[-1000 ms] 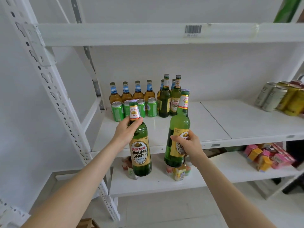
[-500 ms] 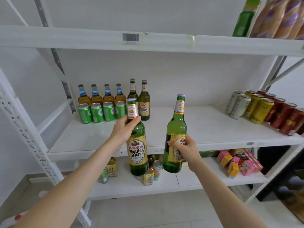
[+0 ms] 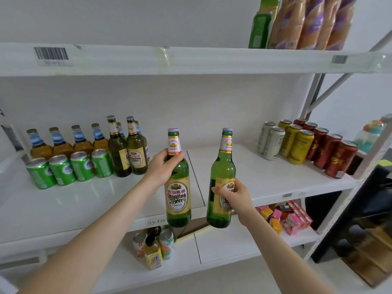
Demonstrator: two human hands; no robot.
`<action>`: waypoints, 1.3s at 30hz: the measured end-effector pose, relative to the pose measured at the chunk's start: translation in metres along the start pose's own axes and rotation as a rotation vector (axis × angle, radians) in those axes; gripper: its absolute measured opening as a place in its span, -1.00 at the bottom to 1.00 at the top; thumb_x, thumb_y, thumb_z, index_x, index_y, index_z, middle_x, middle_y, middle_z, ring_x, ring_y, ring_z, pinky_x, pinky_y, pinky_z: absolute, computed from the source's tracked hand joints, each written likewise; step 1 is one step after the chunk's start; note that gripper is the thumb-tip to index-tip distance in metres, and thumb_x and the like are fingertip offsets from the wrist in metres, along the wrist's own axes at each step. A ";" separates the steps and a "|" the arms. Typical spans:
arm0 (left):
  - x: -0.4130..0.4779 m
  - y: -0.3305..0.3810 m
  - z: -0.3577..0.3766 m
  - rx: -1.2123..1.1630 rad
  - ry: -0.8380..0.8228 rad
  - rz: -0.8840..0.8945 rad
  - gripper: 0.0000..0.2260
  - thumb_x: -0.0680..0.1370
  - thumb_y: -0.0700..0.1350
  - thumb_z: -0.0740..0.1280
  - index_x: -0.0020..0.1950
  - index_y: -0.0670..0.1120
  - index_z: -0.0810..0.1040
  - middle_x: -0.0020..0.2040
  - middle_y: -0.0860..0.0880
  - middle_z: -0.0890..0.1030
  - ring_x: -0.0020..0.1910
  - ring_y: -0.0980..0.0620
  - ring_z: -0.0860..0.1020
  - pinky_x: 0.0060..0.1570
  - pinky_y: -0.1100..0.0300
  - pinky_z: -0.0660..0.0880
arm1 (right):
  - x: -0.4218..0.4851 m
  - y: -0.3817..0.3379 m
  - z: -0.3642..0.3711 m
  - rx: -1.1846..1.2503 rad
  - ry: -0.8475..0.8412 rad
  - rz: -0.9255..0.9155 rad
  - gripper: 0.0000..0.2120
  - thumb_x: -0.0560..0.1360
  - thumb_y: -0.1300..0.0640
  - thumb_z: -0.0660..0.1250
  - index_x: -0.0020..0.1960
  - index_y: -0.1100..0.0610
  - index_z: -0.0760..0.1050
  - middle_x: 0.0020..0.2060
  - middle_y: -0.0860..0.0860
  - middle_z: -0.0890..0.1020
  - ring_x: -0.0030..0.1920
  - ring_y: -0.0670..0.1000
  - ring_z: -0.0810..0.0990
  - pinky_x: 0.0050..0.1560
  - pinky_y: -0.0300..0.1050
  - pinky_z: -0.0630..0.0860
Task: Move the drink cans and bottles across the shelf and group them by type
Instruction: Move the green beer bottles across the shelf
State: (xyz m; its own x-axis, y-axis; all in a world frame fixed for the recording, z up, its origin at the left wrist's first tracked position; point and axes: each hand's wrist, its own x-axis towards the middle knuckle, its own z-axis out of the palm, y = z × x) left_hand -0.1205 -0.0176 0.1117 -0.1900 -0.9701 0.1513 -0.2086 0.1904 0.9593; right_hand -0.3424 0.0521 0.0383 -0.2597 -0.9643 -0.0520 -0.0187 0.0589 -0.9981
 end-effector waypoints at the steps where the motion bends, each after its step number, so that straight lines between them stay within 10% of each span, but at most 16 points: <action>1: 0.006 0.002 0.012 0.001 -0.009 0.003 -0.74 0.55 0.15 0.32 0.14 0.03 0.53 0.02 0.01 0.66 0.01 0.07 0.63 -0.13 0.20 0.53 | 0.006 -0.001 -0.011 -0.002 0.005 0.001 -0.62 0.32 0.11 0.58 0.06 0.00 0.52 -0.14 -0.05 0.69 -0.17 -0.07 0.69 -0.33 -0.28 0.56; 19: 0.085 0.027 0.239 -0.050 0.051 -0.057 -0.75 0.54 0.14 0.34 0.11 0.01 0.55 -0.01 -0.01 0.68 -0.01 0.01 0.66 -0.04 0.10 0.59 | 0.133 0.000 -0.227 -0.058 -0.121 0.030 -0.57 0.25 0.05 0.62 0.05 -0.03 0.54 -0.19 -0.12 0.72 -0.15 -0.07 0.71 -0.26 -0.21 0.60; 39: 0.258 -0.013 0.286 0.083 0.170 -0.006 -0.77 0.55 0.08 0.36 0.17 0.05 0.53 0.07 0.02 0.65 0.09 0.01 0.61 0.13 -0.03 0.58 | 0.344 0.017 -0.224 -0.030 -0.169 -0.016 -0.55 0.27 0.13 0.61 0.07 -0.07 0.51 -0.06 -0.10 0.68 -0.03 -0.08 0.64 -0.17 -0.20 0.54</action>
State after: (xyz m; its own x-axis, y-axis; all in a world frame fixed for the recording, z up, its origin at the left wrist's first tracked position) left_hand -0.4408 -0.2277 0.0705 -0.0252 -0.9815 0.1900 -0.2893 0.1891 0.9384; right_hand -0.6483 -0.2206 0.0109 -0.0929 -0.9947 -0.0434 -0.0514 0.0483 -0.9975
